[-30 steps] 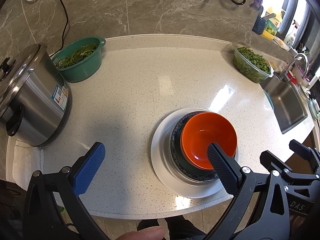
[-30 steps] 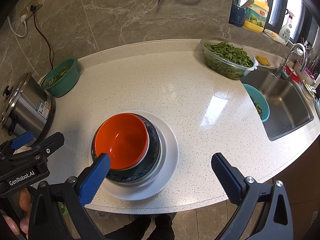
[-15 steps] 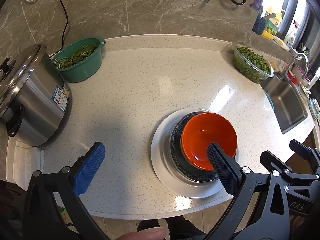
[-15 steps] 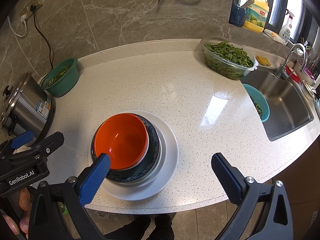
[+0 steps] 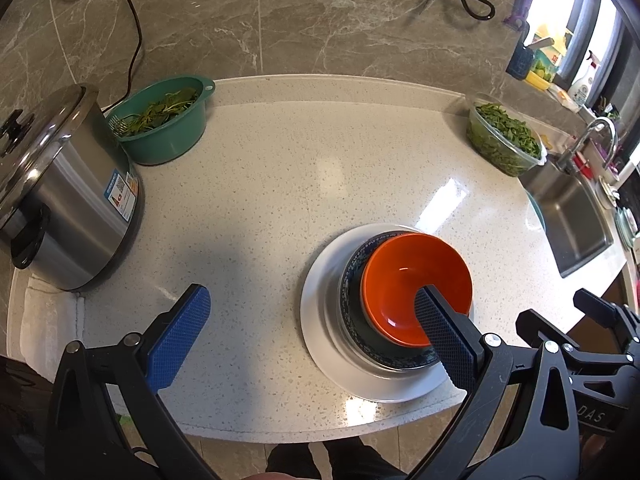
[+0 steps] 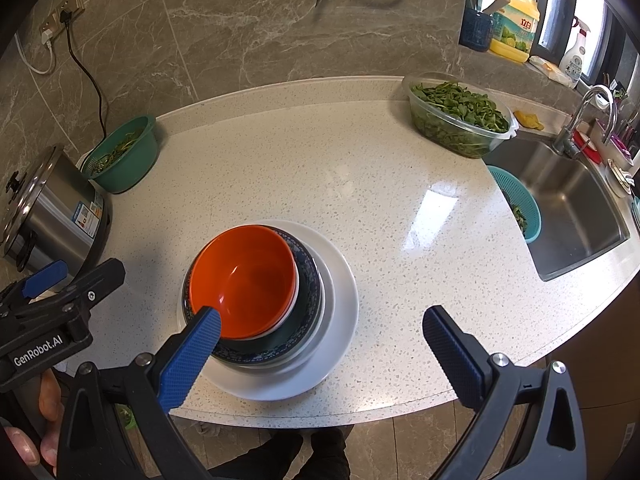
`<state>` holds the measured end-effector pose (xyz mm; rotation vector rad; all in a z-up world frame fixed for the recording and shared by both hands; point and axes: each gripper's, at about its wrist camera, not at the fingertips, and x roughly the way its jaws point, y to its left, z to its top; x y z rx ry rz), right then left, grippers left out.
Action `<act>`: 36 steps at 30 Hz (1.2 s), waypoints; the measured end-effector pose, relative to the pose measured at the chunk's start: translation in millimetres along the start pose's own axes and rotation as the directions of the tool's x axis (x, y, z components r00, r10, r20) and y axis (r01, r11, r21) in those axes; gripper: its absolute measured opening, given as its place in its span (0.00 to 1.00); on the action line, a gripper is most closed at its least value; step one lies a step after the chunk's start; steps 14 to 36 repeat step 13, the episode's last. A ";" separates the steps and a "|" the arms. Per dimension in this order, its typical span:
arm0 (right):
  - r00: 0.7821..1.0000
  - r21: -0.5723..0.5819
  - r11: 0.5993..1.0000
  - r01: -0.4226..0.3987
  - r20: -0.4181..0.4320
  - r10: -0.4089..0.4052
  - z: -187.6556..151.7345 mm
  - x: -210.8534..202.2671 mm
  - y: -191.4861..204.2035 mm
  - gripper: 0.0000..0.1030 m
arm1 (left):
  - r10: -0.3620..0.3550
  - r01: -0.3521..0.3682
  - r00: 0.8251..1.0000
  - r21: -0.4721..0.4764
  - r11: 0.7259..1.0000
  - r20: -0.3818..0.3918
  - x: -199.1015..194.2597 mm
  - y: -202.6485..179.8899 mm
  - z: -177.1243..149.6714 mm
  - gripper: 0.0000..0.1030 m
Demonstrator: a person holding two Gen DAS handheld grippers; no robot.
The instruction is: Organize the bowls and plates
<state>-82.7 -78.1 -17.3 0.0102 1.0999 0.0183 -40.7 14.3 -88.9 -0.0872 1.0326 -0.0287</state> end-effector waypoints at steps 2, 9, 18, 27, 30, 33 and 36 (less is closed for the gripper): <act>1.000 -0.003 1.000 -0.002 0.000 0.002 2.0 1.3 -2.1 1.00 | -0.004 0.004 1.000 -0.001 1.000 0.001 -0.3 0.4 0.8 1.00; 1.000 -0.006 1.000 -0.005 -0.003 0.005 2.8 1.2 -3.8 1.00 | 0.000 0.000 1.000 -0.002 1.000 0.015 -2.8 -1.0 -0.7 1.00; 1.000 -0.005 1.000 -0.005 -0.004 0.005 3.0 1.4 -3.9 1.00 | -0.003 0.003 1.000 -0.004 1.000 0.015 -3.2 -1.1 -1.2 1.00; 1.000 -0.005 1.000 -0.005 -0.004 0.005 3.0 1.4 -3.9 1.00 | -0.003 0.003 1.000 -0.004 1.000 0.015 -3.2 -1.1 -1.2 1.00; 1.000 -0.005 1.000 -0.005 -0.004 0.005 3.0 1.4 -3.9 1.00 | -0.003 0.003 1.000 -0.004 1.000 0.015 -3.2 -1.1 -1.2 1.00; 1.000 -0.005 1.000 -0.005 -0.004 0.005 3.0 1.4 -3.9 1.00 | -0.003 0.003 1.000 -0.004 1.000 0.015 -3.2 -1.1 -1.2 1.00; 1.000 -0.005 1.000 -0.005 -0.004 0.005 3.0 1.4 -3.9 1.00 | -0.003 0.003 1.000 -0.004 1.000 0.015 -3.2 -1.1 -1.2 1.00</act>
